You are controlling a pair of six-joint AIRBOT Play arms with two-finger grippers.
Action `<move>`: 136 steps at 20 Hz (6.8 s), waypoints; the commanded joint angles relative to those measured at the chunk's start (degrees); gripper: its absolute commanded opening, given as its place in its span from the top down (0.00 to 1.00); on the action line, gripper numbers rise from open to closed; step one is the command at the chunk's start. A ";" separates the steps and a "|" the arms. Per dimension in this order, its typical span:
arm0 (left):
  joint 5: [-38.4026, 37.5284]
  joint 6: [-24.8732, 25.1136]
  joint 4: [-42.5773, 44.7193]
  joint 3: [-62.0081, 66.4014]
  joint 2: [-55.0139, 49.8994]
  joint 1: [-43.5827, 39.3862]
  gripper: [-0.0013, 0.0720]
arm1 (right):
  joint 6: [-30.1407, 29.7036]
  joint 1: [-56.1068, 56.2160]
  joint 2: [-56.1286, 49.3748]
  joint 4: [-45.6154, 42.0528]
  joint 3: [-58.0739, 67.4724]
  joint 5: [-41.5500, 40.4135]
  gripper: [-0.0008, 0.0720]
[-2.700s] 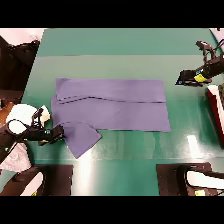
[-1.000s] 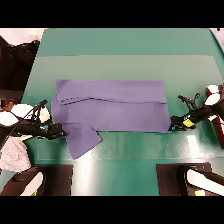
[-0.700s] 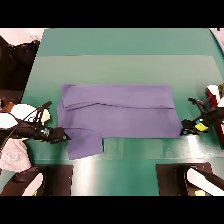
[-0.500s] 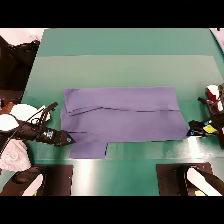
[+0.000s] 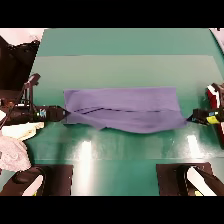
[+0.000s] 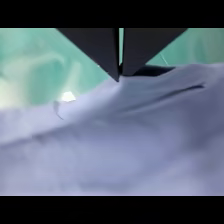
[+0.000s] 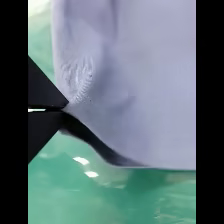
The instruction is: Fold the shirts.
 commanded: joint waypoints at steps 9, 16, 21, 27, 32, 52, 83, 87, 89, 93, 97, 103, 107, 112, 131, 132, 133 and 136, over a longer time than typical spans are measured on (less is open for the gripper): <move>27.50 -0.74 4.22 1.11 -10.88 -0.07 0.95 | 0.79 9.20 -18.49 3.28 17.92 -12.52 0.97; 39.58 -0.79 4.15 1.11 -18.32 -0.07 0.95 | 1.60 13.05 -27.19 3.26 24.46 -21.55 0.97; 42.60 -2.19 4.02 1.25 -19.74 -0.07 0.93 | 1.55 13.03 -32.72 5.14 27.93 -21.20 0.58; 37.99 -4.83 4.07 3.34 -19.80 -0.02 0.44 | 0.17 8.22 -39.04 10.45 38.27 -4.07 0.25; 24.20 -3.02 4.04 4.33 -19.80 -0.02 0.95 | -3.30 2.08 -46.21 10.80 39.06 7.34 0.04; 9.03 -1.75 -1.33 17.55 -28.57 -2.97 0.95 | -16.06 6.86 -45.72 33.94 35.43 1.79 0.97; -15.82 -3.26 16.41 75.25 -53.51 -4.59 0.95 | -5.55 42.88 -40.17 34.27 61.81 -2.45 0.97; -17.55 -1.86 21.49 75.10 -43.87 1.60 0.95 | -6.80 49.79 -45.59 34.29 61.81 -7.41 0.97; -18.62 -0.66 22.86 75.10 -40.76 3.58 0.95 | -8.22 53.44 -48.74 34.32 61.81 -10.84 0.97; -21.97 -0.31 23.10 74.86 -38.64 5.01 0.95 | -11.06 60.63 -54.90 34.42 61.81 -21.92 0.96; -23.76 -0.33 22.80 74.64 -38.73 5.01 0.95 | -18.25 67.43 -60.04 39.39 61.99 -25.14 0.21; -24.81 -0.33 22.82 74.62 -38.75 5.01 0.95 | -11.41 59.54 -57.24 28.28 62.16 -10.95 0.17; -24.63 -0.31 22.29 74.29 -38.77 4.98 0.95 | -4.94 47.67 -55.04 18.84 62.16 1.16 0.17; -23.91 -0.02 22.21 69.68 -38.75 4.98 0.95 | 0.79 37.22 -54.99 18.18 58.95 1.84 0.17; -21.40 1.27 21.99 69.16 -38.91 4.98 0.95 | -4.57 50.14 -63.30 41.92 47.17 -19.76 0.66; -21.59 1.27 21.99 69.16 -38.91 4.98 0.95 | -6.21 50.18 -63.25 41.92 48.22 -19.50 0.96; -21.66 1.33 21.99 69.16 -38.91 4.98 0.95 | -6.75 50.14 -63.04 41.88 49.22 -18.99 0.97; -22.23 2.32 21.99 69.16 -38.91 4.98 0.95 | -6.95 47.04 -59.78 41.11 51.04 -18.49 0.97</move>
